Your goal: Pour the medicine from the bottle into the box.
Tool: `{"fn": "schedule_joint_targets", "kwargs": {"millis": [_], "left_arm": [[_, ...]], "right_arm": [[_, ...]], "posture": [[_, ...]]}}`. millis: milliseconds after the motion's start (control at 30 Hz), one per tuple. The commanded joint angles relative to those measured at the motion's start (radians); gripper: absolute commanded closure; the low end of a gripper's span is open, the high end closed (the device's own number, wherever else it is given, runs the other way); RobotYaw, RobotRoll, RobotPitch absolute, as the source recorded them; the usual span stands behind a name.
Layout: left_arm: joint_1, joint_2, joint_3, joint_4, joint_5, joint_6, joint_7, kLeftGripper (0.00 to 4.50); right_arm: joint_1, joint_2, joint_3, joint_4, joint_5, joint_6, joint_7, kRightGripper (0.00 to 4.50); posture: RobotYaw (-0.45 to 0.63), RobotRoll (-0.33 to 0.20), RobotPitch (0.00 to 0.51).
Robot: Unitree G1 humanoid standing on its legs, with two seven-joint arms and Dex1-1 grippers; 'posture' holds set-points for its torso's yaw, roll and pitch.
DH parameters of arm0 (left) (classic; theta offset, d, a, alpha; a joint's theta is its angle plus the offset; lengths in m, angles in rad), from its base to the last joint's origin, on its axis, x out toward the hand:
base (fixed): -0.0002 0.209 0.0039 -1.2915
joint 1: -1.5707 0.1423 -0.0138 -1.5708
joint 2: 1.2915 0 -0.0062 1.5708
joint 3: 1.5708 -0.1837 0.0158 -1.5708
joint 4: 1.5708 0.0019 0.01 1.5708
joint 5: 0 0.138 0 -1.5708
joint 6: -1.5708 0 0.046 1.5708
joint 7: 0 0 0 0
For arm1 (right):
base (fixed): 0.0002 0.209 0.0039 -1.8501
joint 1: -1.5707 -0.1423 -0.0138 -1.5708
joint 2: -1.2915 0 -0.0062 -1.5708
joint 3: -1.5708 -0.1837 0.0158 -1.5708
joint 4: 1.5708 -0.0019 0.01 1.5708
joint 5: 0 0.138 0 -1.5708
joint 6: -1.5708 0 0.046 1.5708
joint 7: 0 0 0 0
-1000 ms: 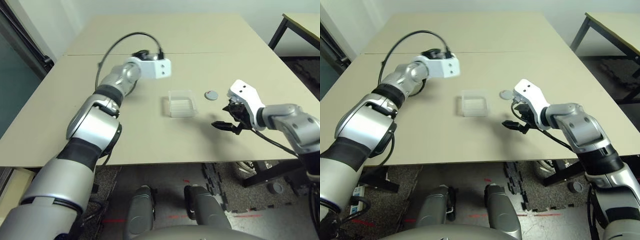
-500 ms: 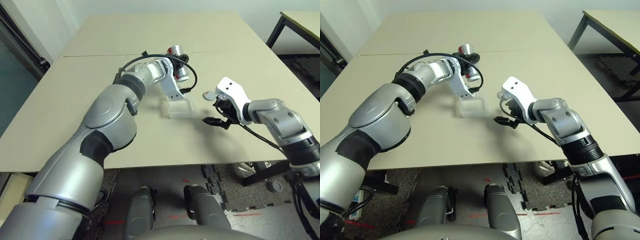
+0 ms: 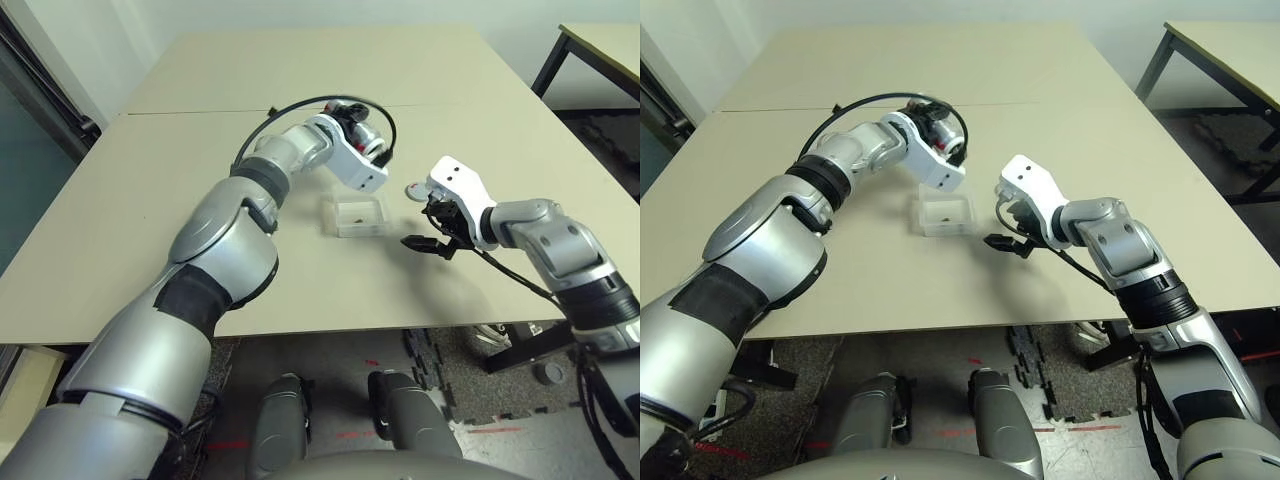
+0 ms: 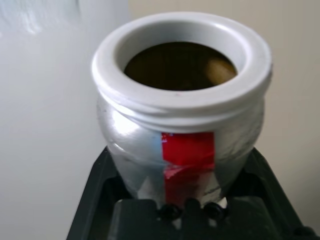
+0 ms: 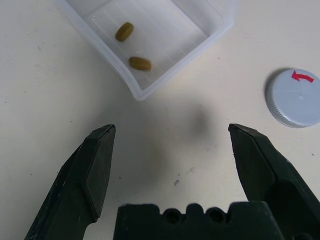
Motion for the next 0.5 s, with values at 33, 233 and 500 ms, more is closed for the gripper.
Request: {"fn": "schedule_joint_targets", "kwargs": {"millis": [33, 233, 500], "left_arm": [[0.042, 0.017, 0.251, -0.017, -0.259, 0.125, -0.072, 1.96], [0.109, 0.037, 0.458, -0.043, -0.432, 0.197, -0.031, 1.96], [0.209, 0.025, 0.604, -0.065, -0.563, 0.221, 0.057, 1.96]], "right_arm": [[-0.016, 0.002, -0.007, 0.019, -0.007, -0.014, 0.008, 0.0], [-0.028, 0.009, -0.008, 0.042, -0.008, -0.029, 0.012, 0.0], [-0.027, 0.034, -0.005, 0.053, -0.007, -0.026, 0.009, 0.0]], "posture": [[-0.05, 0.0, 0.079], [-0.02, 0.0, 0.083], [0.0, 0.0, 0.093]]}}
